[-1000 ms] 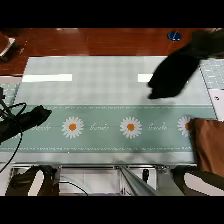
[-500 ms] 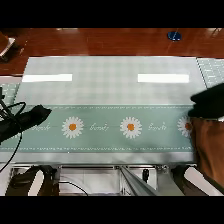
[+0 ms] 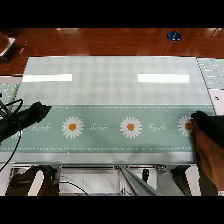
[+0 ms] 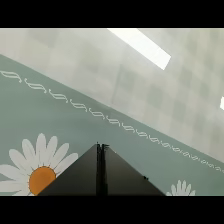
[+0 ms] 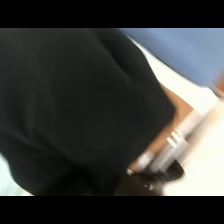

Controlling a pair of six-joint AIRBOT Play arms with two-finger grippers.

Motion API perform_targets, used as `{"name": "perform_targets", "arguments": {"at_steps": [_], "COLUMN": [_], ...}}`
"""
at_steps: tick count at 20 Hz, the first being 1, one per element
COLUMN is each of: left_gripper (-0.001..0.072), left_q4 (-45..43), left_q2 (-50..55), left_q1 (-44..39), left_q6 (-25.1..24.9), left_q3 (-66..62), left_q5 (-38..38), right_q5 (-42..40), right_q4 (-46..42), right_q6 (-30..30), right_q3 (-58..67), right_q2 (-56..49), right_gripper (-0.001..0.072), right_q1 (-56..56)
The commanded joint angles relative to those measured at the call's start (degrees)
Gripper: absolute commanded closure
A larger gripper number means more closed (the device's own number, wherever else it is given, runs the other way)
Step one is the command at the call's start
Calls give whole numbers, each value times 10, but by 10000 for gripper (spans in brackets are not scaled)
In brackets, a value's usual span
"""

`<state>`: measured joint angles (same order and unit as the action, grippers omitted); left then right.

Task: Fold the shirts.

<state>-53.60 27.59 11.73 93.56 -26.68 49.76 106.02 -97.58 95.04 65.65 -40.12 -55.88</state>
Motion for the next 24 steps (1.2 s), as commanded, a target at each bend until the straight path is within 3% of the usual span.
{"name": "perform_targets", "arguments": {"at_steps": [1,5,7,8,10,11,13,15,17,18,24], "left_gripper": [682,683,683,683,683,683,684,684,683,683,682], "left_q4": [2,13,34,50,95,104,97,-4,-147,-174,-176], "left_q2": [0,3,34,67,153,198,285,346,400,422,486], "left_q1": [0,0,0,0,-17,-41,-118,-202,-243,-250,-250], "left_q6": [0,-57,-88,-106,-159,-176,-210,-210,-149,-127,-129], "left_q3": [0,-21,-88,-140,-264,-323,-414,-431,-428,-427,-426], "left_q5": [-19,-121,-148,-142,-78,-39,26,25,45,59,63], "right_q5": [-1,-98,-130,-146,-207,-251,-331,-346,-338,-338,-335], "right_q4": [-37,6,135,225,367,391,338,180,29,2,34], "right_q6": [9,6,-22,-34,-38,-45,-61,-50,-20,-3,20], "right_q3": [-103,3,108,153,205,211,210,200,178,170,162], "right_q2": [39,-17,-80,-116,-172,-190,-228,-278,-334,-357,-440], "right_gripper": [295,331,617,688,689,689,689,689,689,689,689], "right_q1": [-29,-29,-19,5,103,175,356,514,607,626,639]}}
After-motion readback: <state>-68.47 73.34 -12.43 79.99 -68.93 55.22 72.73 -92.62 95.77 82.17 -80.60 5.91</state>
